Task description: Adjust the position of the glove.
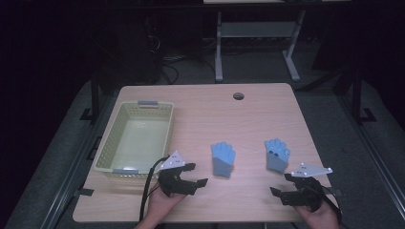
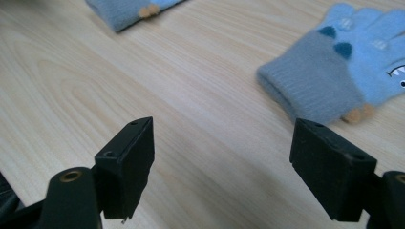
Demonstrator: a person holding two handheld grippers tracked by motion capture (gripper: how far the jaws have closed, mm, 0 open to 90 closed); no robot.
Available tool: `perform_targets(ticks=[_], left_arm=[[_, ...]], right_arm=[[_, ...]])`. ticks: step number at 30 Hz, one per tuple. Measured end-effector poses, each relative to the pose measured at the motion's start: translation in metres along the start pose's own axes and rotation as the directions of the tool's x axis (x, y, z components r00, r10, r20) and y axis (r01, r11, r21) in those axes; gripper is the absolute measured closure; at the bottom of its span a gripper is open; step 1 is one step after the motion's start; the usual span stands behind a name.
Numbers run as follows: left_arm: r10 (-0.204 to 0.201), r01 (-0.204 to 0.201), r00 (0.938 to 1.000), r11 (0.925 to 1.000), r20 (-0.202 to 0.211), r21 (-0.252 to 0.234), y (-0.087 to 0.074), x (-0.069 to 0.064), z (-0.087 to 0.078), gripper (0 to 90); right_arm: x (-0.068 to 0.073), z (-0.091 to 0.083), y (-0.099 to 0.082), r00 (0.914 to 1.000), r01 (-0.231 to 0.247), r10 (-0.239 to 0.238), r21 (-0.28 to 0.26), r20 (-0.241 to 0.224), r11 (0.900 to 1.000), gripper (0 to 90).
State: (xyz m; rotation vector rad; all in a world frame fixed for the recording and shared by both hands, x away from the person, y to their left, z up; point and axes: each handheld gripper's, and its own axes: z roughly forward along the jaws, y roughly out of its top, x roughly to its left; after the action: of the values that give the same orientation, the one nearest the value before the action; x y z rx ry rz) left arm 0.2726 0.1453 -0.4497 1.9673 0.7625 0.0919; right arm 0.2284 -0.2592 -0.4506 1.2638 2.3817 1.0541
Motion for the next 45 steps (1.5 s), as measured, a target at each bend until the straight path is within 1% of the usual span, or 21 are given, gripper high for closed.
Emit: perform_targets(ticks=[4, 6, 8, 10, 12, 14, 16, 18, 19, 20, 25, 26, 29, 32, 33, 35, 39, 41, 42, 43, 45], left_arm=[[-0.014, 0.014, 0.9999, 0.9999, 0.000, -0.007, -0.001, 0.002, -0.001, 22.0], [-0.033, 0.033, 0.9994, 0.9994, 0.010, -0.009, -0.003, 0.003, -0.001, 21.8], [-0.039, 0.039, 0.9991, 0.9993, 0.018, -0.002, -0.004, 0.005, 0.000, 21.8], [-0.026, 0.026, 0.9996, 0.9996, 0.007, 0.008, -0.004, 0.004, 0.001, 21.6], [-0.031, 0.031, 0.9994, 0.9995, 0.012, 0.009, -0.004, 0.004, 0.001, 21.5], [-0.038, 0.038, 0.9990, 0.9993, 0.022, 0.004, -0.005, 0.003, 0.002, 21.5], [-0.028, 0.028, 0.9994, 0.9996, 0.018, 0.009, -0.005, 0.002, 0.002, 21.5], [-0.024, 0.024, 0.9996, 0.9997, 0.017, 0.010, -0.004, 0.001, 0.002, 21.5], [-0.024, 0.024, 0.9996, 0.9997, 0.017, 0.010, -0.004, 0.001, 0.002, 21.4], [-0.013, 0.013, 0.9999, 0.9999, 0.011, 0.010, -0.004, -0.001, 0.002, 21.5], [-0.006, 0.006, 1.0000, 0.9999, 0.007, 0.014, -0.006, -0.003, 0.001, 21.4], [-0.005, 0.005, 1.0000, 0.9999, 0.007, 0.011, -0.006, -0.003, 0.000, 21.5], [0.008, -0.008, 1.0000, 0.9998, 0.006, 0.016, -0.006, -0.004, -0.001, 21.5], [0.002, -0.002, 0.9999, 0.9999, 0.013, 0.015, -0.007, -0.004, 0.000, 21.5], [0.002, -0.002, 0.9999, 0.9999, 0.013, 0.015, -0.007, -0.004, 0.000, 21.5], [0.008, -0.009, 0.9998, 1.0000, 0.015, 0.005, -0.006, -0.004, -0.001, 21.4], [-0.003, 0.003, 0.9998, 1.0000, 0.021, -0.003, -0.006, -0.005, 0.000, 21.5], [-0.004, 0.004, 0.9997, 1.0000, 0.023, -0.001, -0.006, -0.005, 0.000, 21.5], [-0.001, 0.001, 0.9997, 1.0000, 0.025, 0.000, -0.005, -0.005, 0.001, 21.5], [0.008, -0.009, 0.9997, 1.0000, 0.023, 0.005, -0.005, -0.006, 0.001, 21.5], [0.014, -0.014, 0.9997, 0.9999, 0.020, 0.004, -0.005, -0.007, 0.001, 21.5]], right_arm=[[0.000, -0.002, 0.000, 0.9999, 0.015, -0.015, 0.004, 0.008, 0.9999, 23.1], [-0.002, -0.002, 0.000, 1.0000, 0.000, 0.000, 0.003, 0.007, 1.0000, 23.1], [-0.003, -0.003, 0.000, 1.0000, 0.000, 0.000, -0.002, 0.007, 1.0000, 23.1], [-0.006, -0.003, 0.001, 0.9999, -0.004, 0.004, -0.002, 0.012, 1.0000, 23.1], [-0.007, -0.002, 0.003, 0.9998, 0.005, -0.005, 0.001, 0.019, 1.0000, 23.1], [-0.007, 0.000, 0.004, 0.9999, 0.003, -0.003, 0.000, 0.013, 1.0000, 22.7], [-0.007, 0.001, 0.005, 1.0000, -0.001, 0.001, 0.005, 0.008, 1.0000, 22.5], [-0.006, 0.003, 0.007, 0.9999, 0.009, -0.009, 0.004, 0.009, 1.0000, 22.5], [-0.005, 0.003, 0.007, 0.9997, 0.023, -0.023, 0.000, 0.012, 0.9997, 22.5], [-0.003, 0.003, 0.008, 0.9996, 0.026, -0.026, 0.000, 0.014, 0.9997, 22.5], [0.000, 0.003, 0.012, 0.9995, 0.032, -0.032, -0.013, 0.006, 0.9994, 21.6], [0.001, 0.004, 0.014, 0.9996, 0.027, -0.027, -0.007, 0.001, 0.9996, 21.4], [0.005, 0.009, 0.020, 0.9989, 0.044, -0.044, 0.000, -0.014, 0.9990, 20.8], [0.007, 0.012, 0.026, 0.9988, 0.047, -0.046, 0.017, -0.016, 0.9988, 20.5], [0.007, 0.014, 0.027, 0.9981, 0.058, -0.058, 0.013, -0.020, 0.9982, 20.4], [0.008, 0.015, 0.031, 0.9971, 0.073, -0.073, 0.029, -0.022, 0.9969, 19.8], [0.010, 0.016, 0.036, 0.9956, 0.091, -0.090, 0.038, -0.024, 0.9951, 21.6], [0.011, 0.016, 0.038, 0.9958, 0.089, -0.088, 0.046, -0.027, 0.9950, 21.6], [0.012, 0.015, 0.039, 0.9951, 0.097, -0.096, 0.043, -0.027, 0.9944, 21.7], [0.012, 0.014, 0.043, 0.9949, 0.097, -0.096, 0.053, -0.031, 0.9938, 22.3], [0.012, 0.013, 0.045, 0.9949, 0.097, -0.095, 0.050, -0.035, 0.9941, 22.7]])
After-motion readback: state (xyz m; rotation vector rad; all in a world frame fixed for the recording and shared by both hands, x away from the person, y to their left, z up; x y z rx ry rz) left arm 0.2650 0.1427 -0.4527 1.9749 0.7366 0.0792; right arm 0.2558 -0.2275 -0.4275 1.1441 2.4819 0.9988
